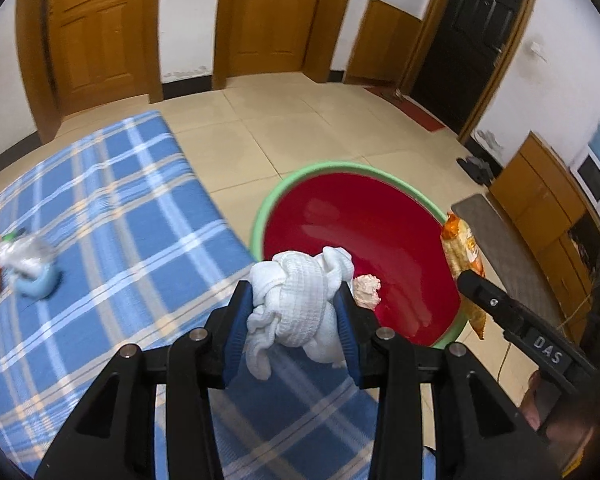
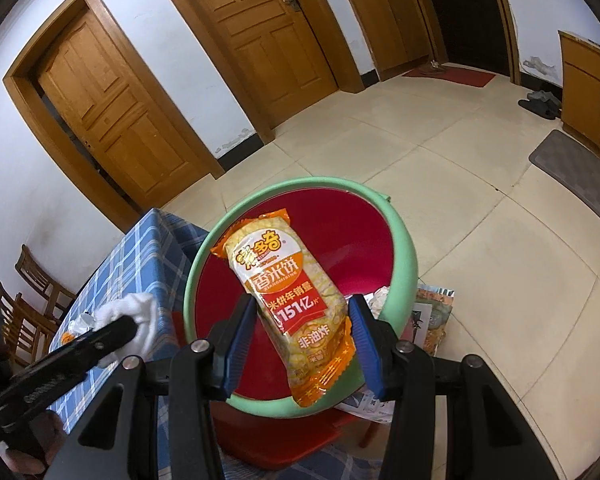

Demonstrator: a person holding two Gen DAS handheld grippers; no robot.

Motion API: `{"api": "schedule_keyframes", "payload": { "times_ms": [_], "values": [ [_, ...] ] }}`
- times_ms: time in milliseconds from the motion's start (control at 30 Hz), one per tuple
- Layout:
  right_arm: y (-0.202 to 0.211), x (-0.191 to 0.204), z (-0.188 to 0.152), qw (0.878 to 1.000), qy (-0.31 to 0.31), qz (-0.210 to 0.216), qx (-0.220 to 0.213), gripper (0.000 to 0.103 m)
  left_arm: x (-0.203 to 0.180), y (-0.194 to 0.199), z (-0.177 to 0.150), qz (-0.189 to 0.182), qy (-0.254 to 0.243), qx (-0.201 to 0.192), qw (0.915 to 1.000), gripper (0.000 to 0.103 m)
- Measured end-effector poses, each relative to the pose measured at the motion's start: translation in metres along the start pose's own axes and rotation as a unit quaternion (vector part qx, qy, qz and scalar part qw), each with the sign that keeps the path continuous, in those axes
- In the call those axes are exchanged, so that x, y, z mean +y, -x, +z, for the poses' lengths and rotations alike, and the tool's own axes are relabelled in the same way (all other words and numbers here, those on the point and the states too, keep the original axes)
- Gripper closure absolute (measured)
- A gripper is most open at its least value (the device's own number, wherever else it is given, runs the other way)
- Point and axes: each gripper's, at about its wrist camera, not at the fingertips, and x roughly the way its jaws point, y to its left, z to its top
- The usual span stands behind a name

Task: Collect trash
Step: 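Carry the white cloth and snack bag over the red bucket, then open both tools to drop the cloth and snack bag into the bucket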

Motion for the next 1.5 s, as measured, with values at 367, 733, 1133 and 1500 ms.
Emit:
{"api": "schedule_keyframes", "payload": {
  "times_ms": [367,733,1133,1500],
  "values": [
    [-0.007,-0.014,0.003,1.0,-0.016,-0.007,0.005,0.052,-0.013,-0.024,0.002,0.004,-0.022,0.016,0.9996,0.055],
    [-0.009,-0.02,0.003,1.0,-0.019,-0.008,0.009,0.052,-0.019,-0.021,0.004,-0.006,-0.024,0.004,0.9997,0.051],
    [-0.011,-0.022,0.004,1.0,-0.025,-0.005,0.008,0.05,0.0,-0.01,-0.004,0.001,0.01,0.001,1.0,0.051],
    [-0.005,-0.011,0.005,1.0,-0.021,0.002,0.003,0.037,0.024,0.009,-0.009,0.015,0.037,-0.013,0.9991,0.051]
  ]
}}
